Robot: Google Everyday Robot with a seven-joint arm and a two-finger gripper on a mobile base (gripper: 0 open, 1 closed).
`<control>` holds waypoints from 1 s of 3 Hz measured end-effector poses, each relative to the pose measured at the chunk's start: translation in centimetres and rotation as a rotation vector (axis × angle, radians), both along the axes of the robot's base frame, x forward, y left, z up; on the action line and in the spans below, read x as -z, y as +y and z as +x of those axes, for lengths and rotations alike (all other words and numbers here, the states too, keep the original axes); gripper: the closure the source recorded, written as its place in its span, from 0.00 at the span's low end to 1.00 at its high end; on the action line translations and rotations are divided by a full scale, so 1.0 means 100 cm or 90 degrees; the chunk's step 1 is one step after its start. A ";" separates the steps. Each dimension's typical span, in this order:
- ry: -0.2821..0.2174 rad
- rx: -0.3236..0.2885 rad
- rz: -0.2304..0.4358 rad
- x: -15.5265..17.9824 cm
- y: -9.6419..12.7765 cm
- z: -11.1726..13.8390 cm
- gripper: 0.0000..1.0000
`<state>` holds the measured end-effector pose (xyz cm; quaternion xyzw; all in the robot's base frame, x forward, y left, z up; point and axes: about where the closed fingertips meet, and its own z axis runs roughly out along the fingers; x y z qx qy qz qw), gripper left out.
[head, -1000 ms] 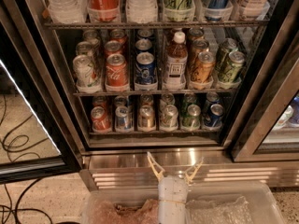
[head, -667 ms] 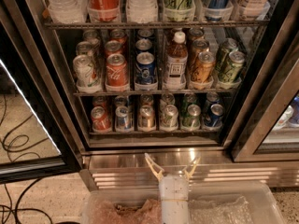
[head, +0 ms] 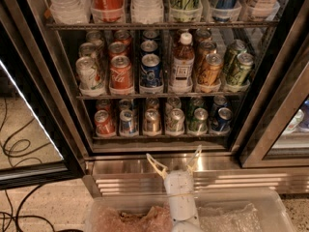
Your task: Pick 7up can from bottom shelf of fridge
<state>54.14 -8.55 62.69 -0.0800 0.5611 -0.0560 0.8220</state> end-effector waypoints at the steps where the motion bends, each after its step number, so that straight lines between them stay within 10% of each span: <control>1: -0.006 0.010 0.007 0.001 -0.002 0.003 0.00; 3: 0.005 0.031 0.037 0.021 -0.006 0.034 0.00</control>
Offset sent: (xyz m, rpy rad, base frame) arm 0.0235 -0.0094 -0.0244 0.0554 0.0152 -0.0624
